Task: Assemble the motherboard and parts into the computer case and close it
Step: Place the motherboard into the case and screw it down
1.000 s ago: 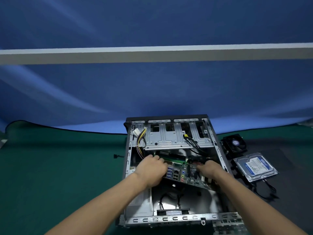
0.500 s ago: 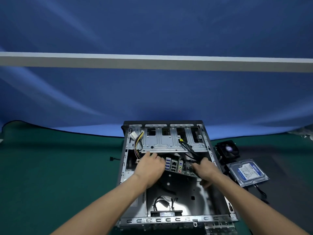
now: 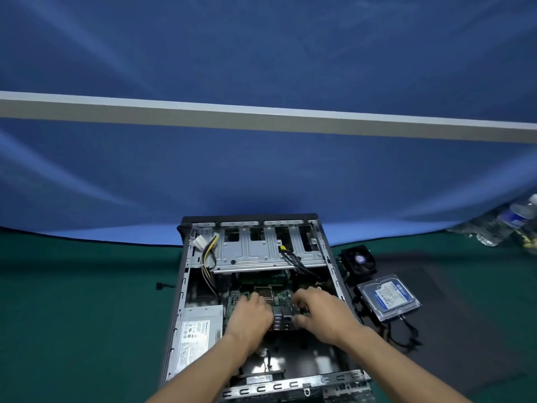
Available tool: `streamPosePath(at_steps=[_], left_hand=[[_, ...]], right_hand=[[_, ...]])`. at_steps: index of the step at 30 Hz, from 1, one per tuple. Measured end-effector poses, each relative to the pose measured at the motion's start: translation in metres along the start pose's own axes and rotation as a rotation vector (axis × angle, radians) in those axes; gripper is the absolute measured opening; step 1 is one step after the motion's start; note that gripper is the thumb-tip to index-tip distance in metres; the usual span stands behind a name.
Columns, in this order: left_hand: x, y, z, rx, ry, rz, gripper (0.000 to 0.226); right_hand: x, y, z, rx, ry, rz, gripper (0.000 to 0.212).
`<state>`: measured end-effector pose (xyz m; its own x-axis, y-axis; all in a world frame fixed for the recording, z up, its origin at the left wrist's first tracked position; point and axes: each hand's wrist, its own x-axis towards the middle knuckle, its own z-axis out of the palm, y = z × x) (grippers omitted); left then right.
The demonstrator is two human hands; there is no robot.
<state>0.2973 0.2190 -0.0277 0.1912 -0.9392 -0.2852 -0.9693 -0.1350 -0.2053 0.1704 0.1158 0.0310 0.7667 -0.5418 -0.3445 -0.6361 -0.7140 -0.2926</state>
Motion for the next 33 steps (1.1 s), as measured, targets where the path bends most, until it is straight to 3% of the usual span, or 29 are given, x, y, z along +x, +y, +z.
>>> streamPosePath(at_steps=[7,10,16,22,27,33], left_hand=[[-0.008,-0.006,0.017,-0.181,0.071,-0.023,0.041],[-0.01,-0.008,0.016,-0.213,0.064,-0.029,0.04],[-0.024,-0.011,0.013,-0.451,0.2,-0.002,0.024],[-0.018,-0.002,0.016,-0.111,-0.168,0.31,0.022],[-0.008,0.008,0.039,-0.153,-0.392,0.189,0.049],[0.0,0.011,0.05,-0.168,-0.481,0.114,0.05]], right_hand=[[0.015,-0.006,0.029,-0.003,-0.016,0.043,0.025],[0.02,-0.005,0.035,0.011,-0.038,0.052,0.031],[0.032,-0.008,0.038,0.043,-0.009,0.092,0.032],[0.031,-0.012,0.042,-0.006,-0.059,0.135,0.028],[0.022,-0.014,0.043,0.026,-0.031,0.152,0.033],[0.019,-0.01,0.039,0.053,-0.011,0.141,0.03]])
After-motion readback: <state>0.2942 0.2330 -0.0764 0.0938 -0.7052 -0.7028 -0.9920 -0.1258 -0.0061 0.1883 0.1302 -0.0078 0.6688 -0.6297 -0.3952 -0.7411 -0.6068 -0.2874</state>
